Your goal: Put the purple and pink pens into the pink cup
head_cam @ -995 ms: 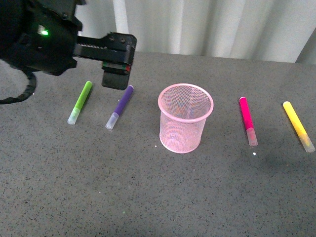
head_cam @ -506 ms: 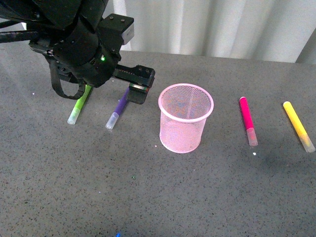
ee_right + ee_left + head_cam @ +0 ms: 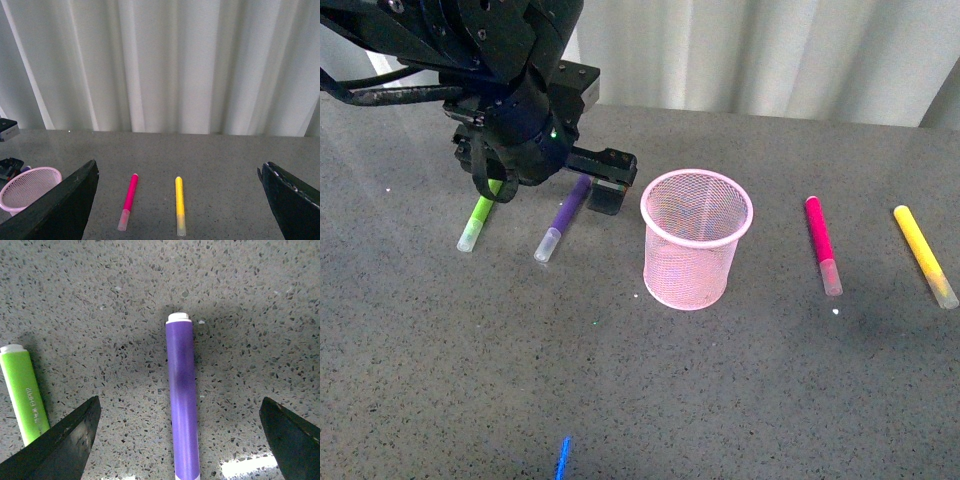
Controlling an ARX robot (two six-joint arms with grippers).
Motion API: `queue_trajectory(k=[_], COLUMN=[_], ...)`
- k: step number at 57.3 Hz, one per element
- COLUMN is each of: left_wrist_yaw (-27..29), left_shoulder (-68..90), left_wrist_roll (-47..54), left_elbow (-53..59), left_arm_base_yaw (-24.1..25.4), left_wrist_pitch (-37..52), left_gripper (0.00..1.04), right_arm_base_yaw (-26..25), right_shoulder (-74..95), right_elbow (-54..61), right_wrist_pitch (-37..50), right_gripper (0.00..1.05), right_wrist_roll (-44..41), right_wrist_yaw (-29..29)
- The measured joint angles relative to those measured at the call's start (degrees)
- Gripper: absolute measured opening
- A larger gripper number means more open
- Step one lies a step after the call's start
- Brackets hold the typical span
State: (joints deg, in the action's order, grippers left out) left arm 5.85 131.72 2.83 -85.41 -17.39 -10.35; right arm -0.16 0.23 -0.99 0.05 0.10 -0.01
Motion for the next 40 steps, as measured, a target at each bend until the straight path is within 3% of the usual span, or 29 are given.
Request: queue_trajectory(k=[27, 40], left_wrist_yaw=[0.2, 0.5], left_shoulder=[4.0, 4.9], left_wrist_roll=[2.8, 3.1], left_elbow=[-3.3, -3.5], left_arm_base_yaw=[-1.1, -1.4], left_wrist_pitch=[2.2, 3.4], left_gripper=[0.98, 0.66], right_arm_base_yaw=[0.0, 0.0], right_shoulder=[0.0, 0.0], right_elbow=[0.0, 0.0], right_wrist_pitch=[0.0, 0.0], right_gripper=[0.98, 0.98], right_wrist_roll=[0.0, 0.0], right_wrist_yaw=[0.0, 0.0])
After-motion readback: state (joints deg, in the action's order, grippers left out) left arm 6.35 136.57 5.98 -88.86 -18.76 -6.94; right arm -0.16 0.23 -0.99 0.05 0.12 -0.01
